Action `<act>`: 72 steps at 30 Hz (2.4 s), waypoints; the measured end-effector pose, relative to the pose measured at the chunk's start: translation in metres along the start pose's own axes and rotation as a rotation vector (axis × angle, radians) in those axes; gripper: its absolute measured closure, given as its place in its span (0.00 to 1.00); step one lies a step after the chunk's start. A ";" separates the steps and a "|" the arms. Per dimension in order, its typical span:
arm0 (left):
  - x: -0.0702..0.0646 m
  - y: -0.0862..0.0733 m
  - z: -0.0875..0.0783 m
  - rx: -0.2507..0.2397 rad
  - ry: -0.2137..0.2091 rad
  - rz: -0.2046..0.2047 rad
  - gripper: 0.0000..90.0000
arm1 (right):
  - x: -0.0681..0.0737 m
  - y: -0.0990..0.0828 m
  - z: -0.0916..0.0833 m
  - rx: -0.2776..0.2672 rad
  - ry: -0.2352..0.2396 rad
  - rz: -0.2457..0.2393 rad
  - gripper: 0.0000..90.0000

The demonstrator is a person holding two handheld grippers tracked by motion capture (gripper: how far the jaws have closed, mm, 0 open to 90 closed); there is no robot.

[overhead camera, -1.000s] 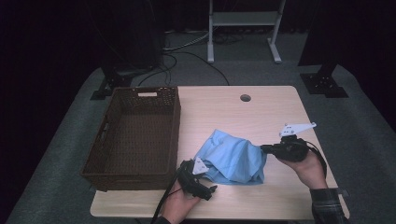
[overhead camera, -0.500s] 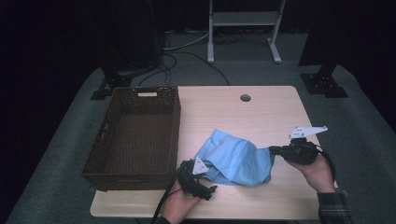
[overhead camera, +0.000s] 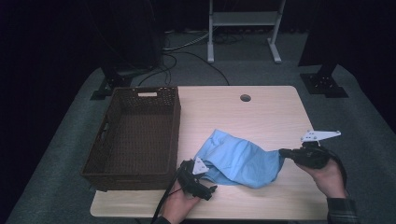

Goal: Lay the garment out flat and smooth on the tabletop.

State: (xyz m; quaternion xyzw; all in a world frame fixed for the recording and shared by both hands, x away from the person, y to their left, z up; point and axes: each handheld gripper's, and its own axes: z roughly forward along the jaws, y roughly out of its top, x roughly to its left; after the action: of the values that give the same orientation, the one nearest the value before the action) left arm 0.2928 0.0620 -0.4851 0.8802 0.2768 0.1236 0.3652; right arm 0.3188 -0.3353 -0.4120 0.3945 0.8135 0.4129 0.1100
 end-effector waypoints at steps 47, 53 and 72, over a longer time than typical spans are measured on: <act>0.000 0.000 0.000 0.002 -0.004 0.005 0.00 | -0.048 -0.055 -0.018 -0.039 -0.106 0.123 0.46; 0.000 0.000 0.000 0.002 -0.004 0.005 0.00 | -0.038 -0.046 -0.017 -0.069 -0.112 0.082 0.25; 0.000 0.000 0.000 0.001 -0.004 0.005 0.00 | -0.012 -0.023 -0.002 -0.099 -0.081 0.027 0.13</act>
State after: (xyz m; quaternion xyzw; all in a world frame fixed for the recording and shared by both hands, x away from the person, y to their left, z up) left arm 0.2929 0.0621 -0.4850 0.8814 0.2738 0.1225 0.3648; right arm 0.3127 -0.3536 -0.4299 0.4158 0.7817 0.4376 0.1567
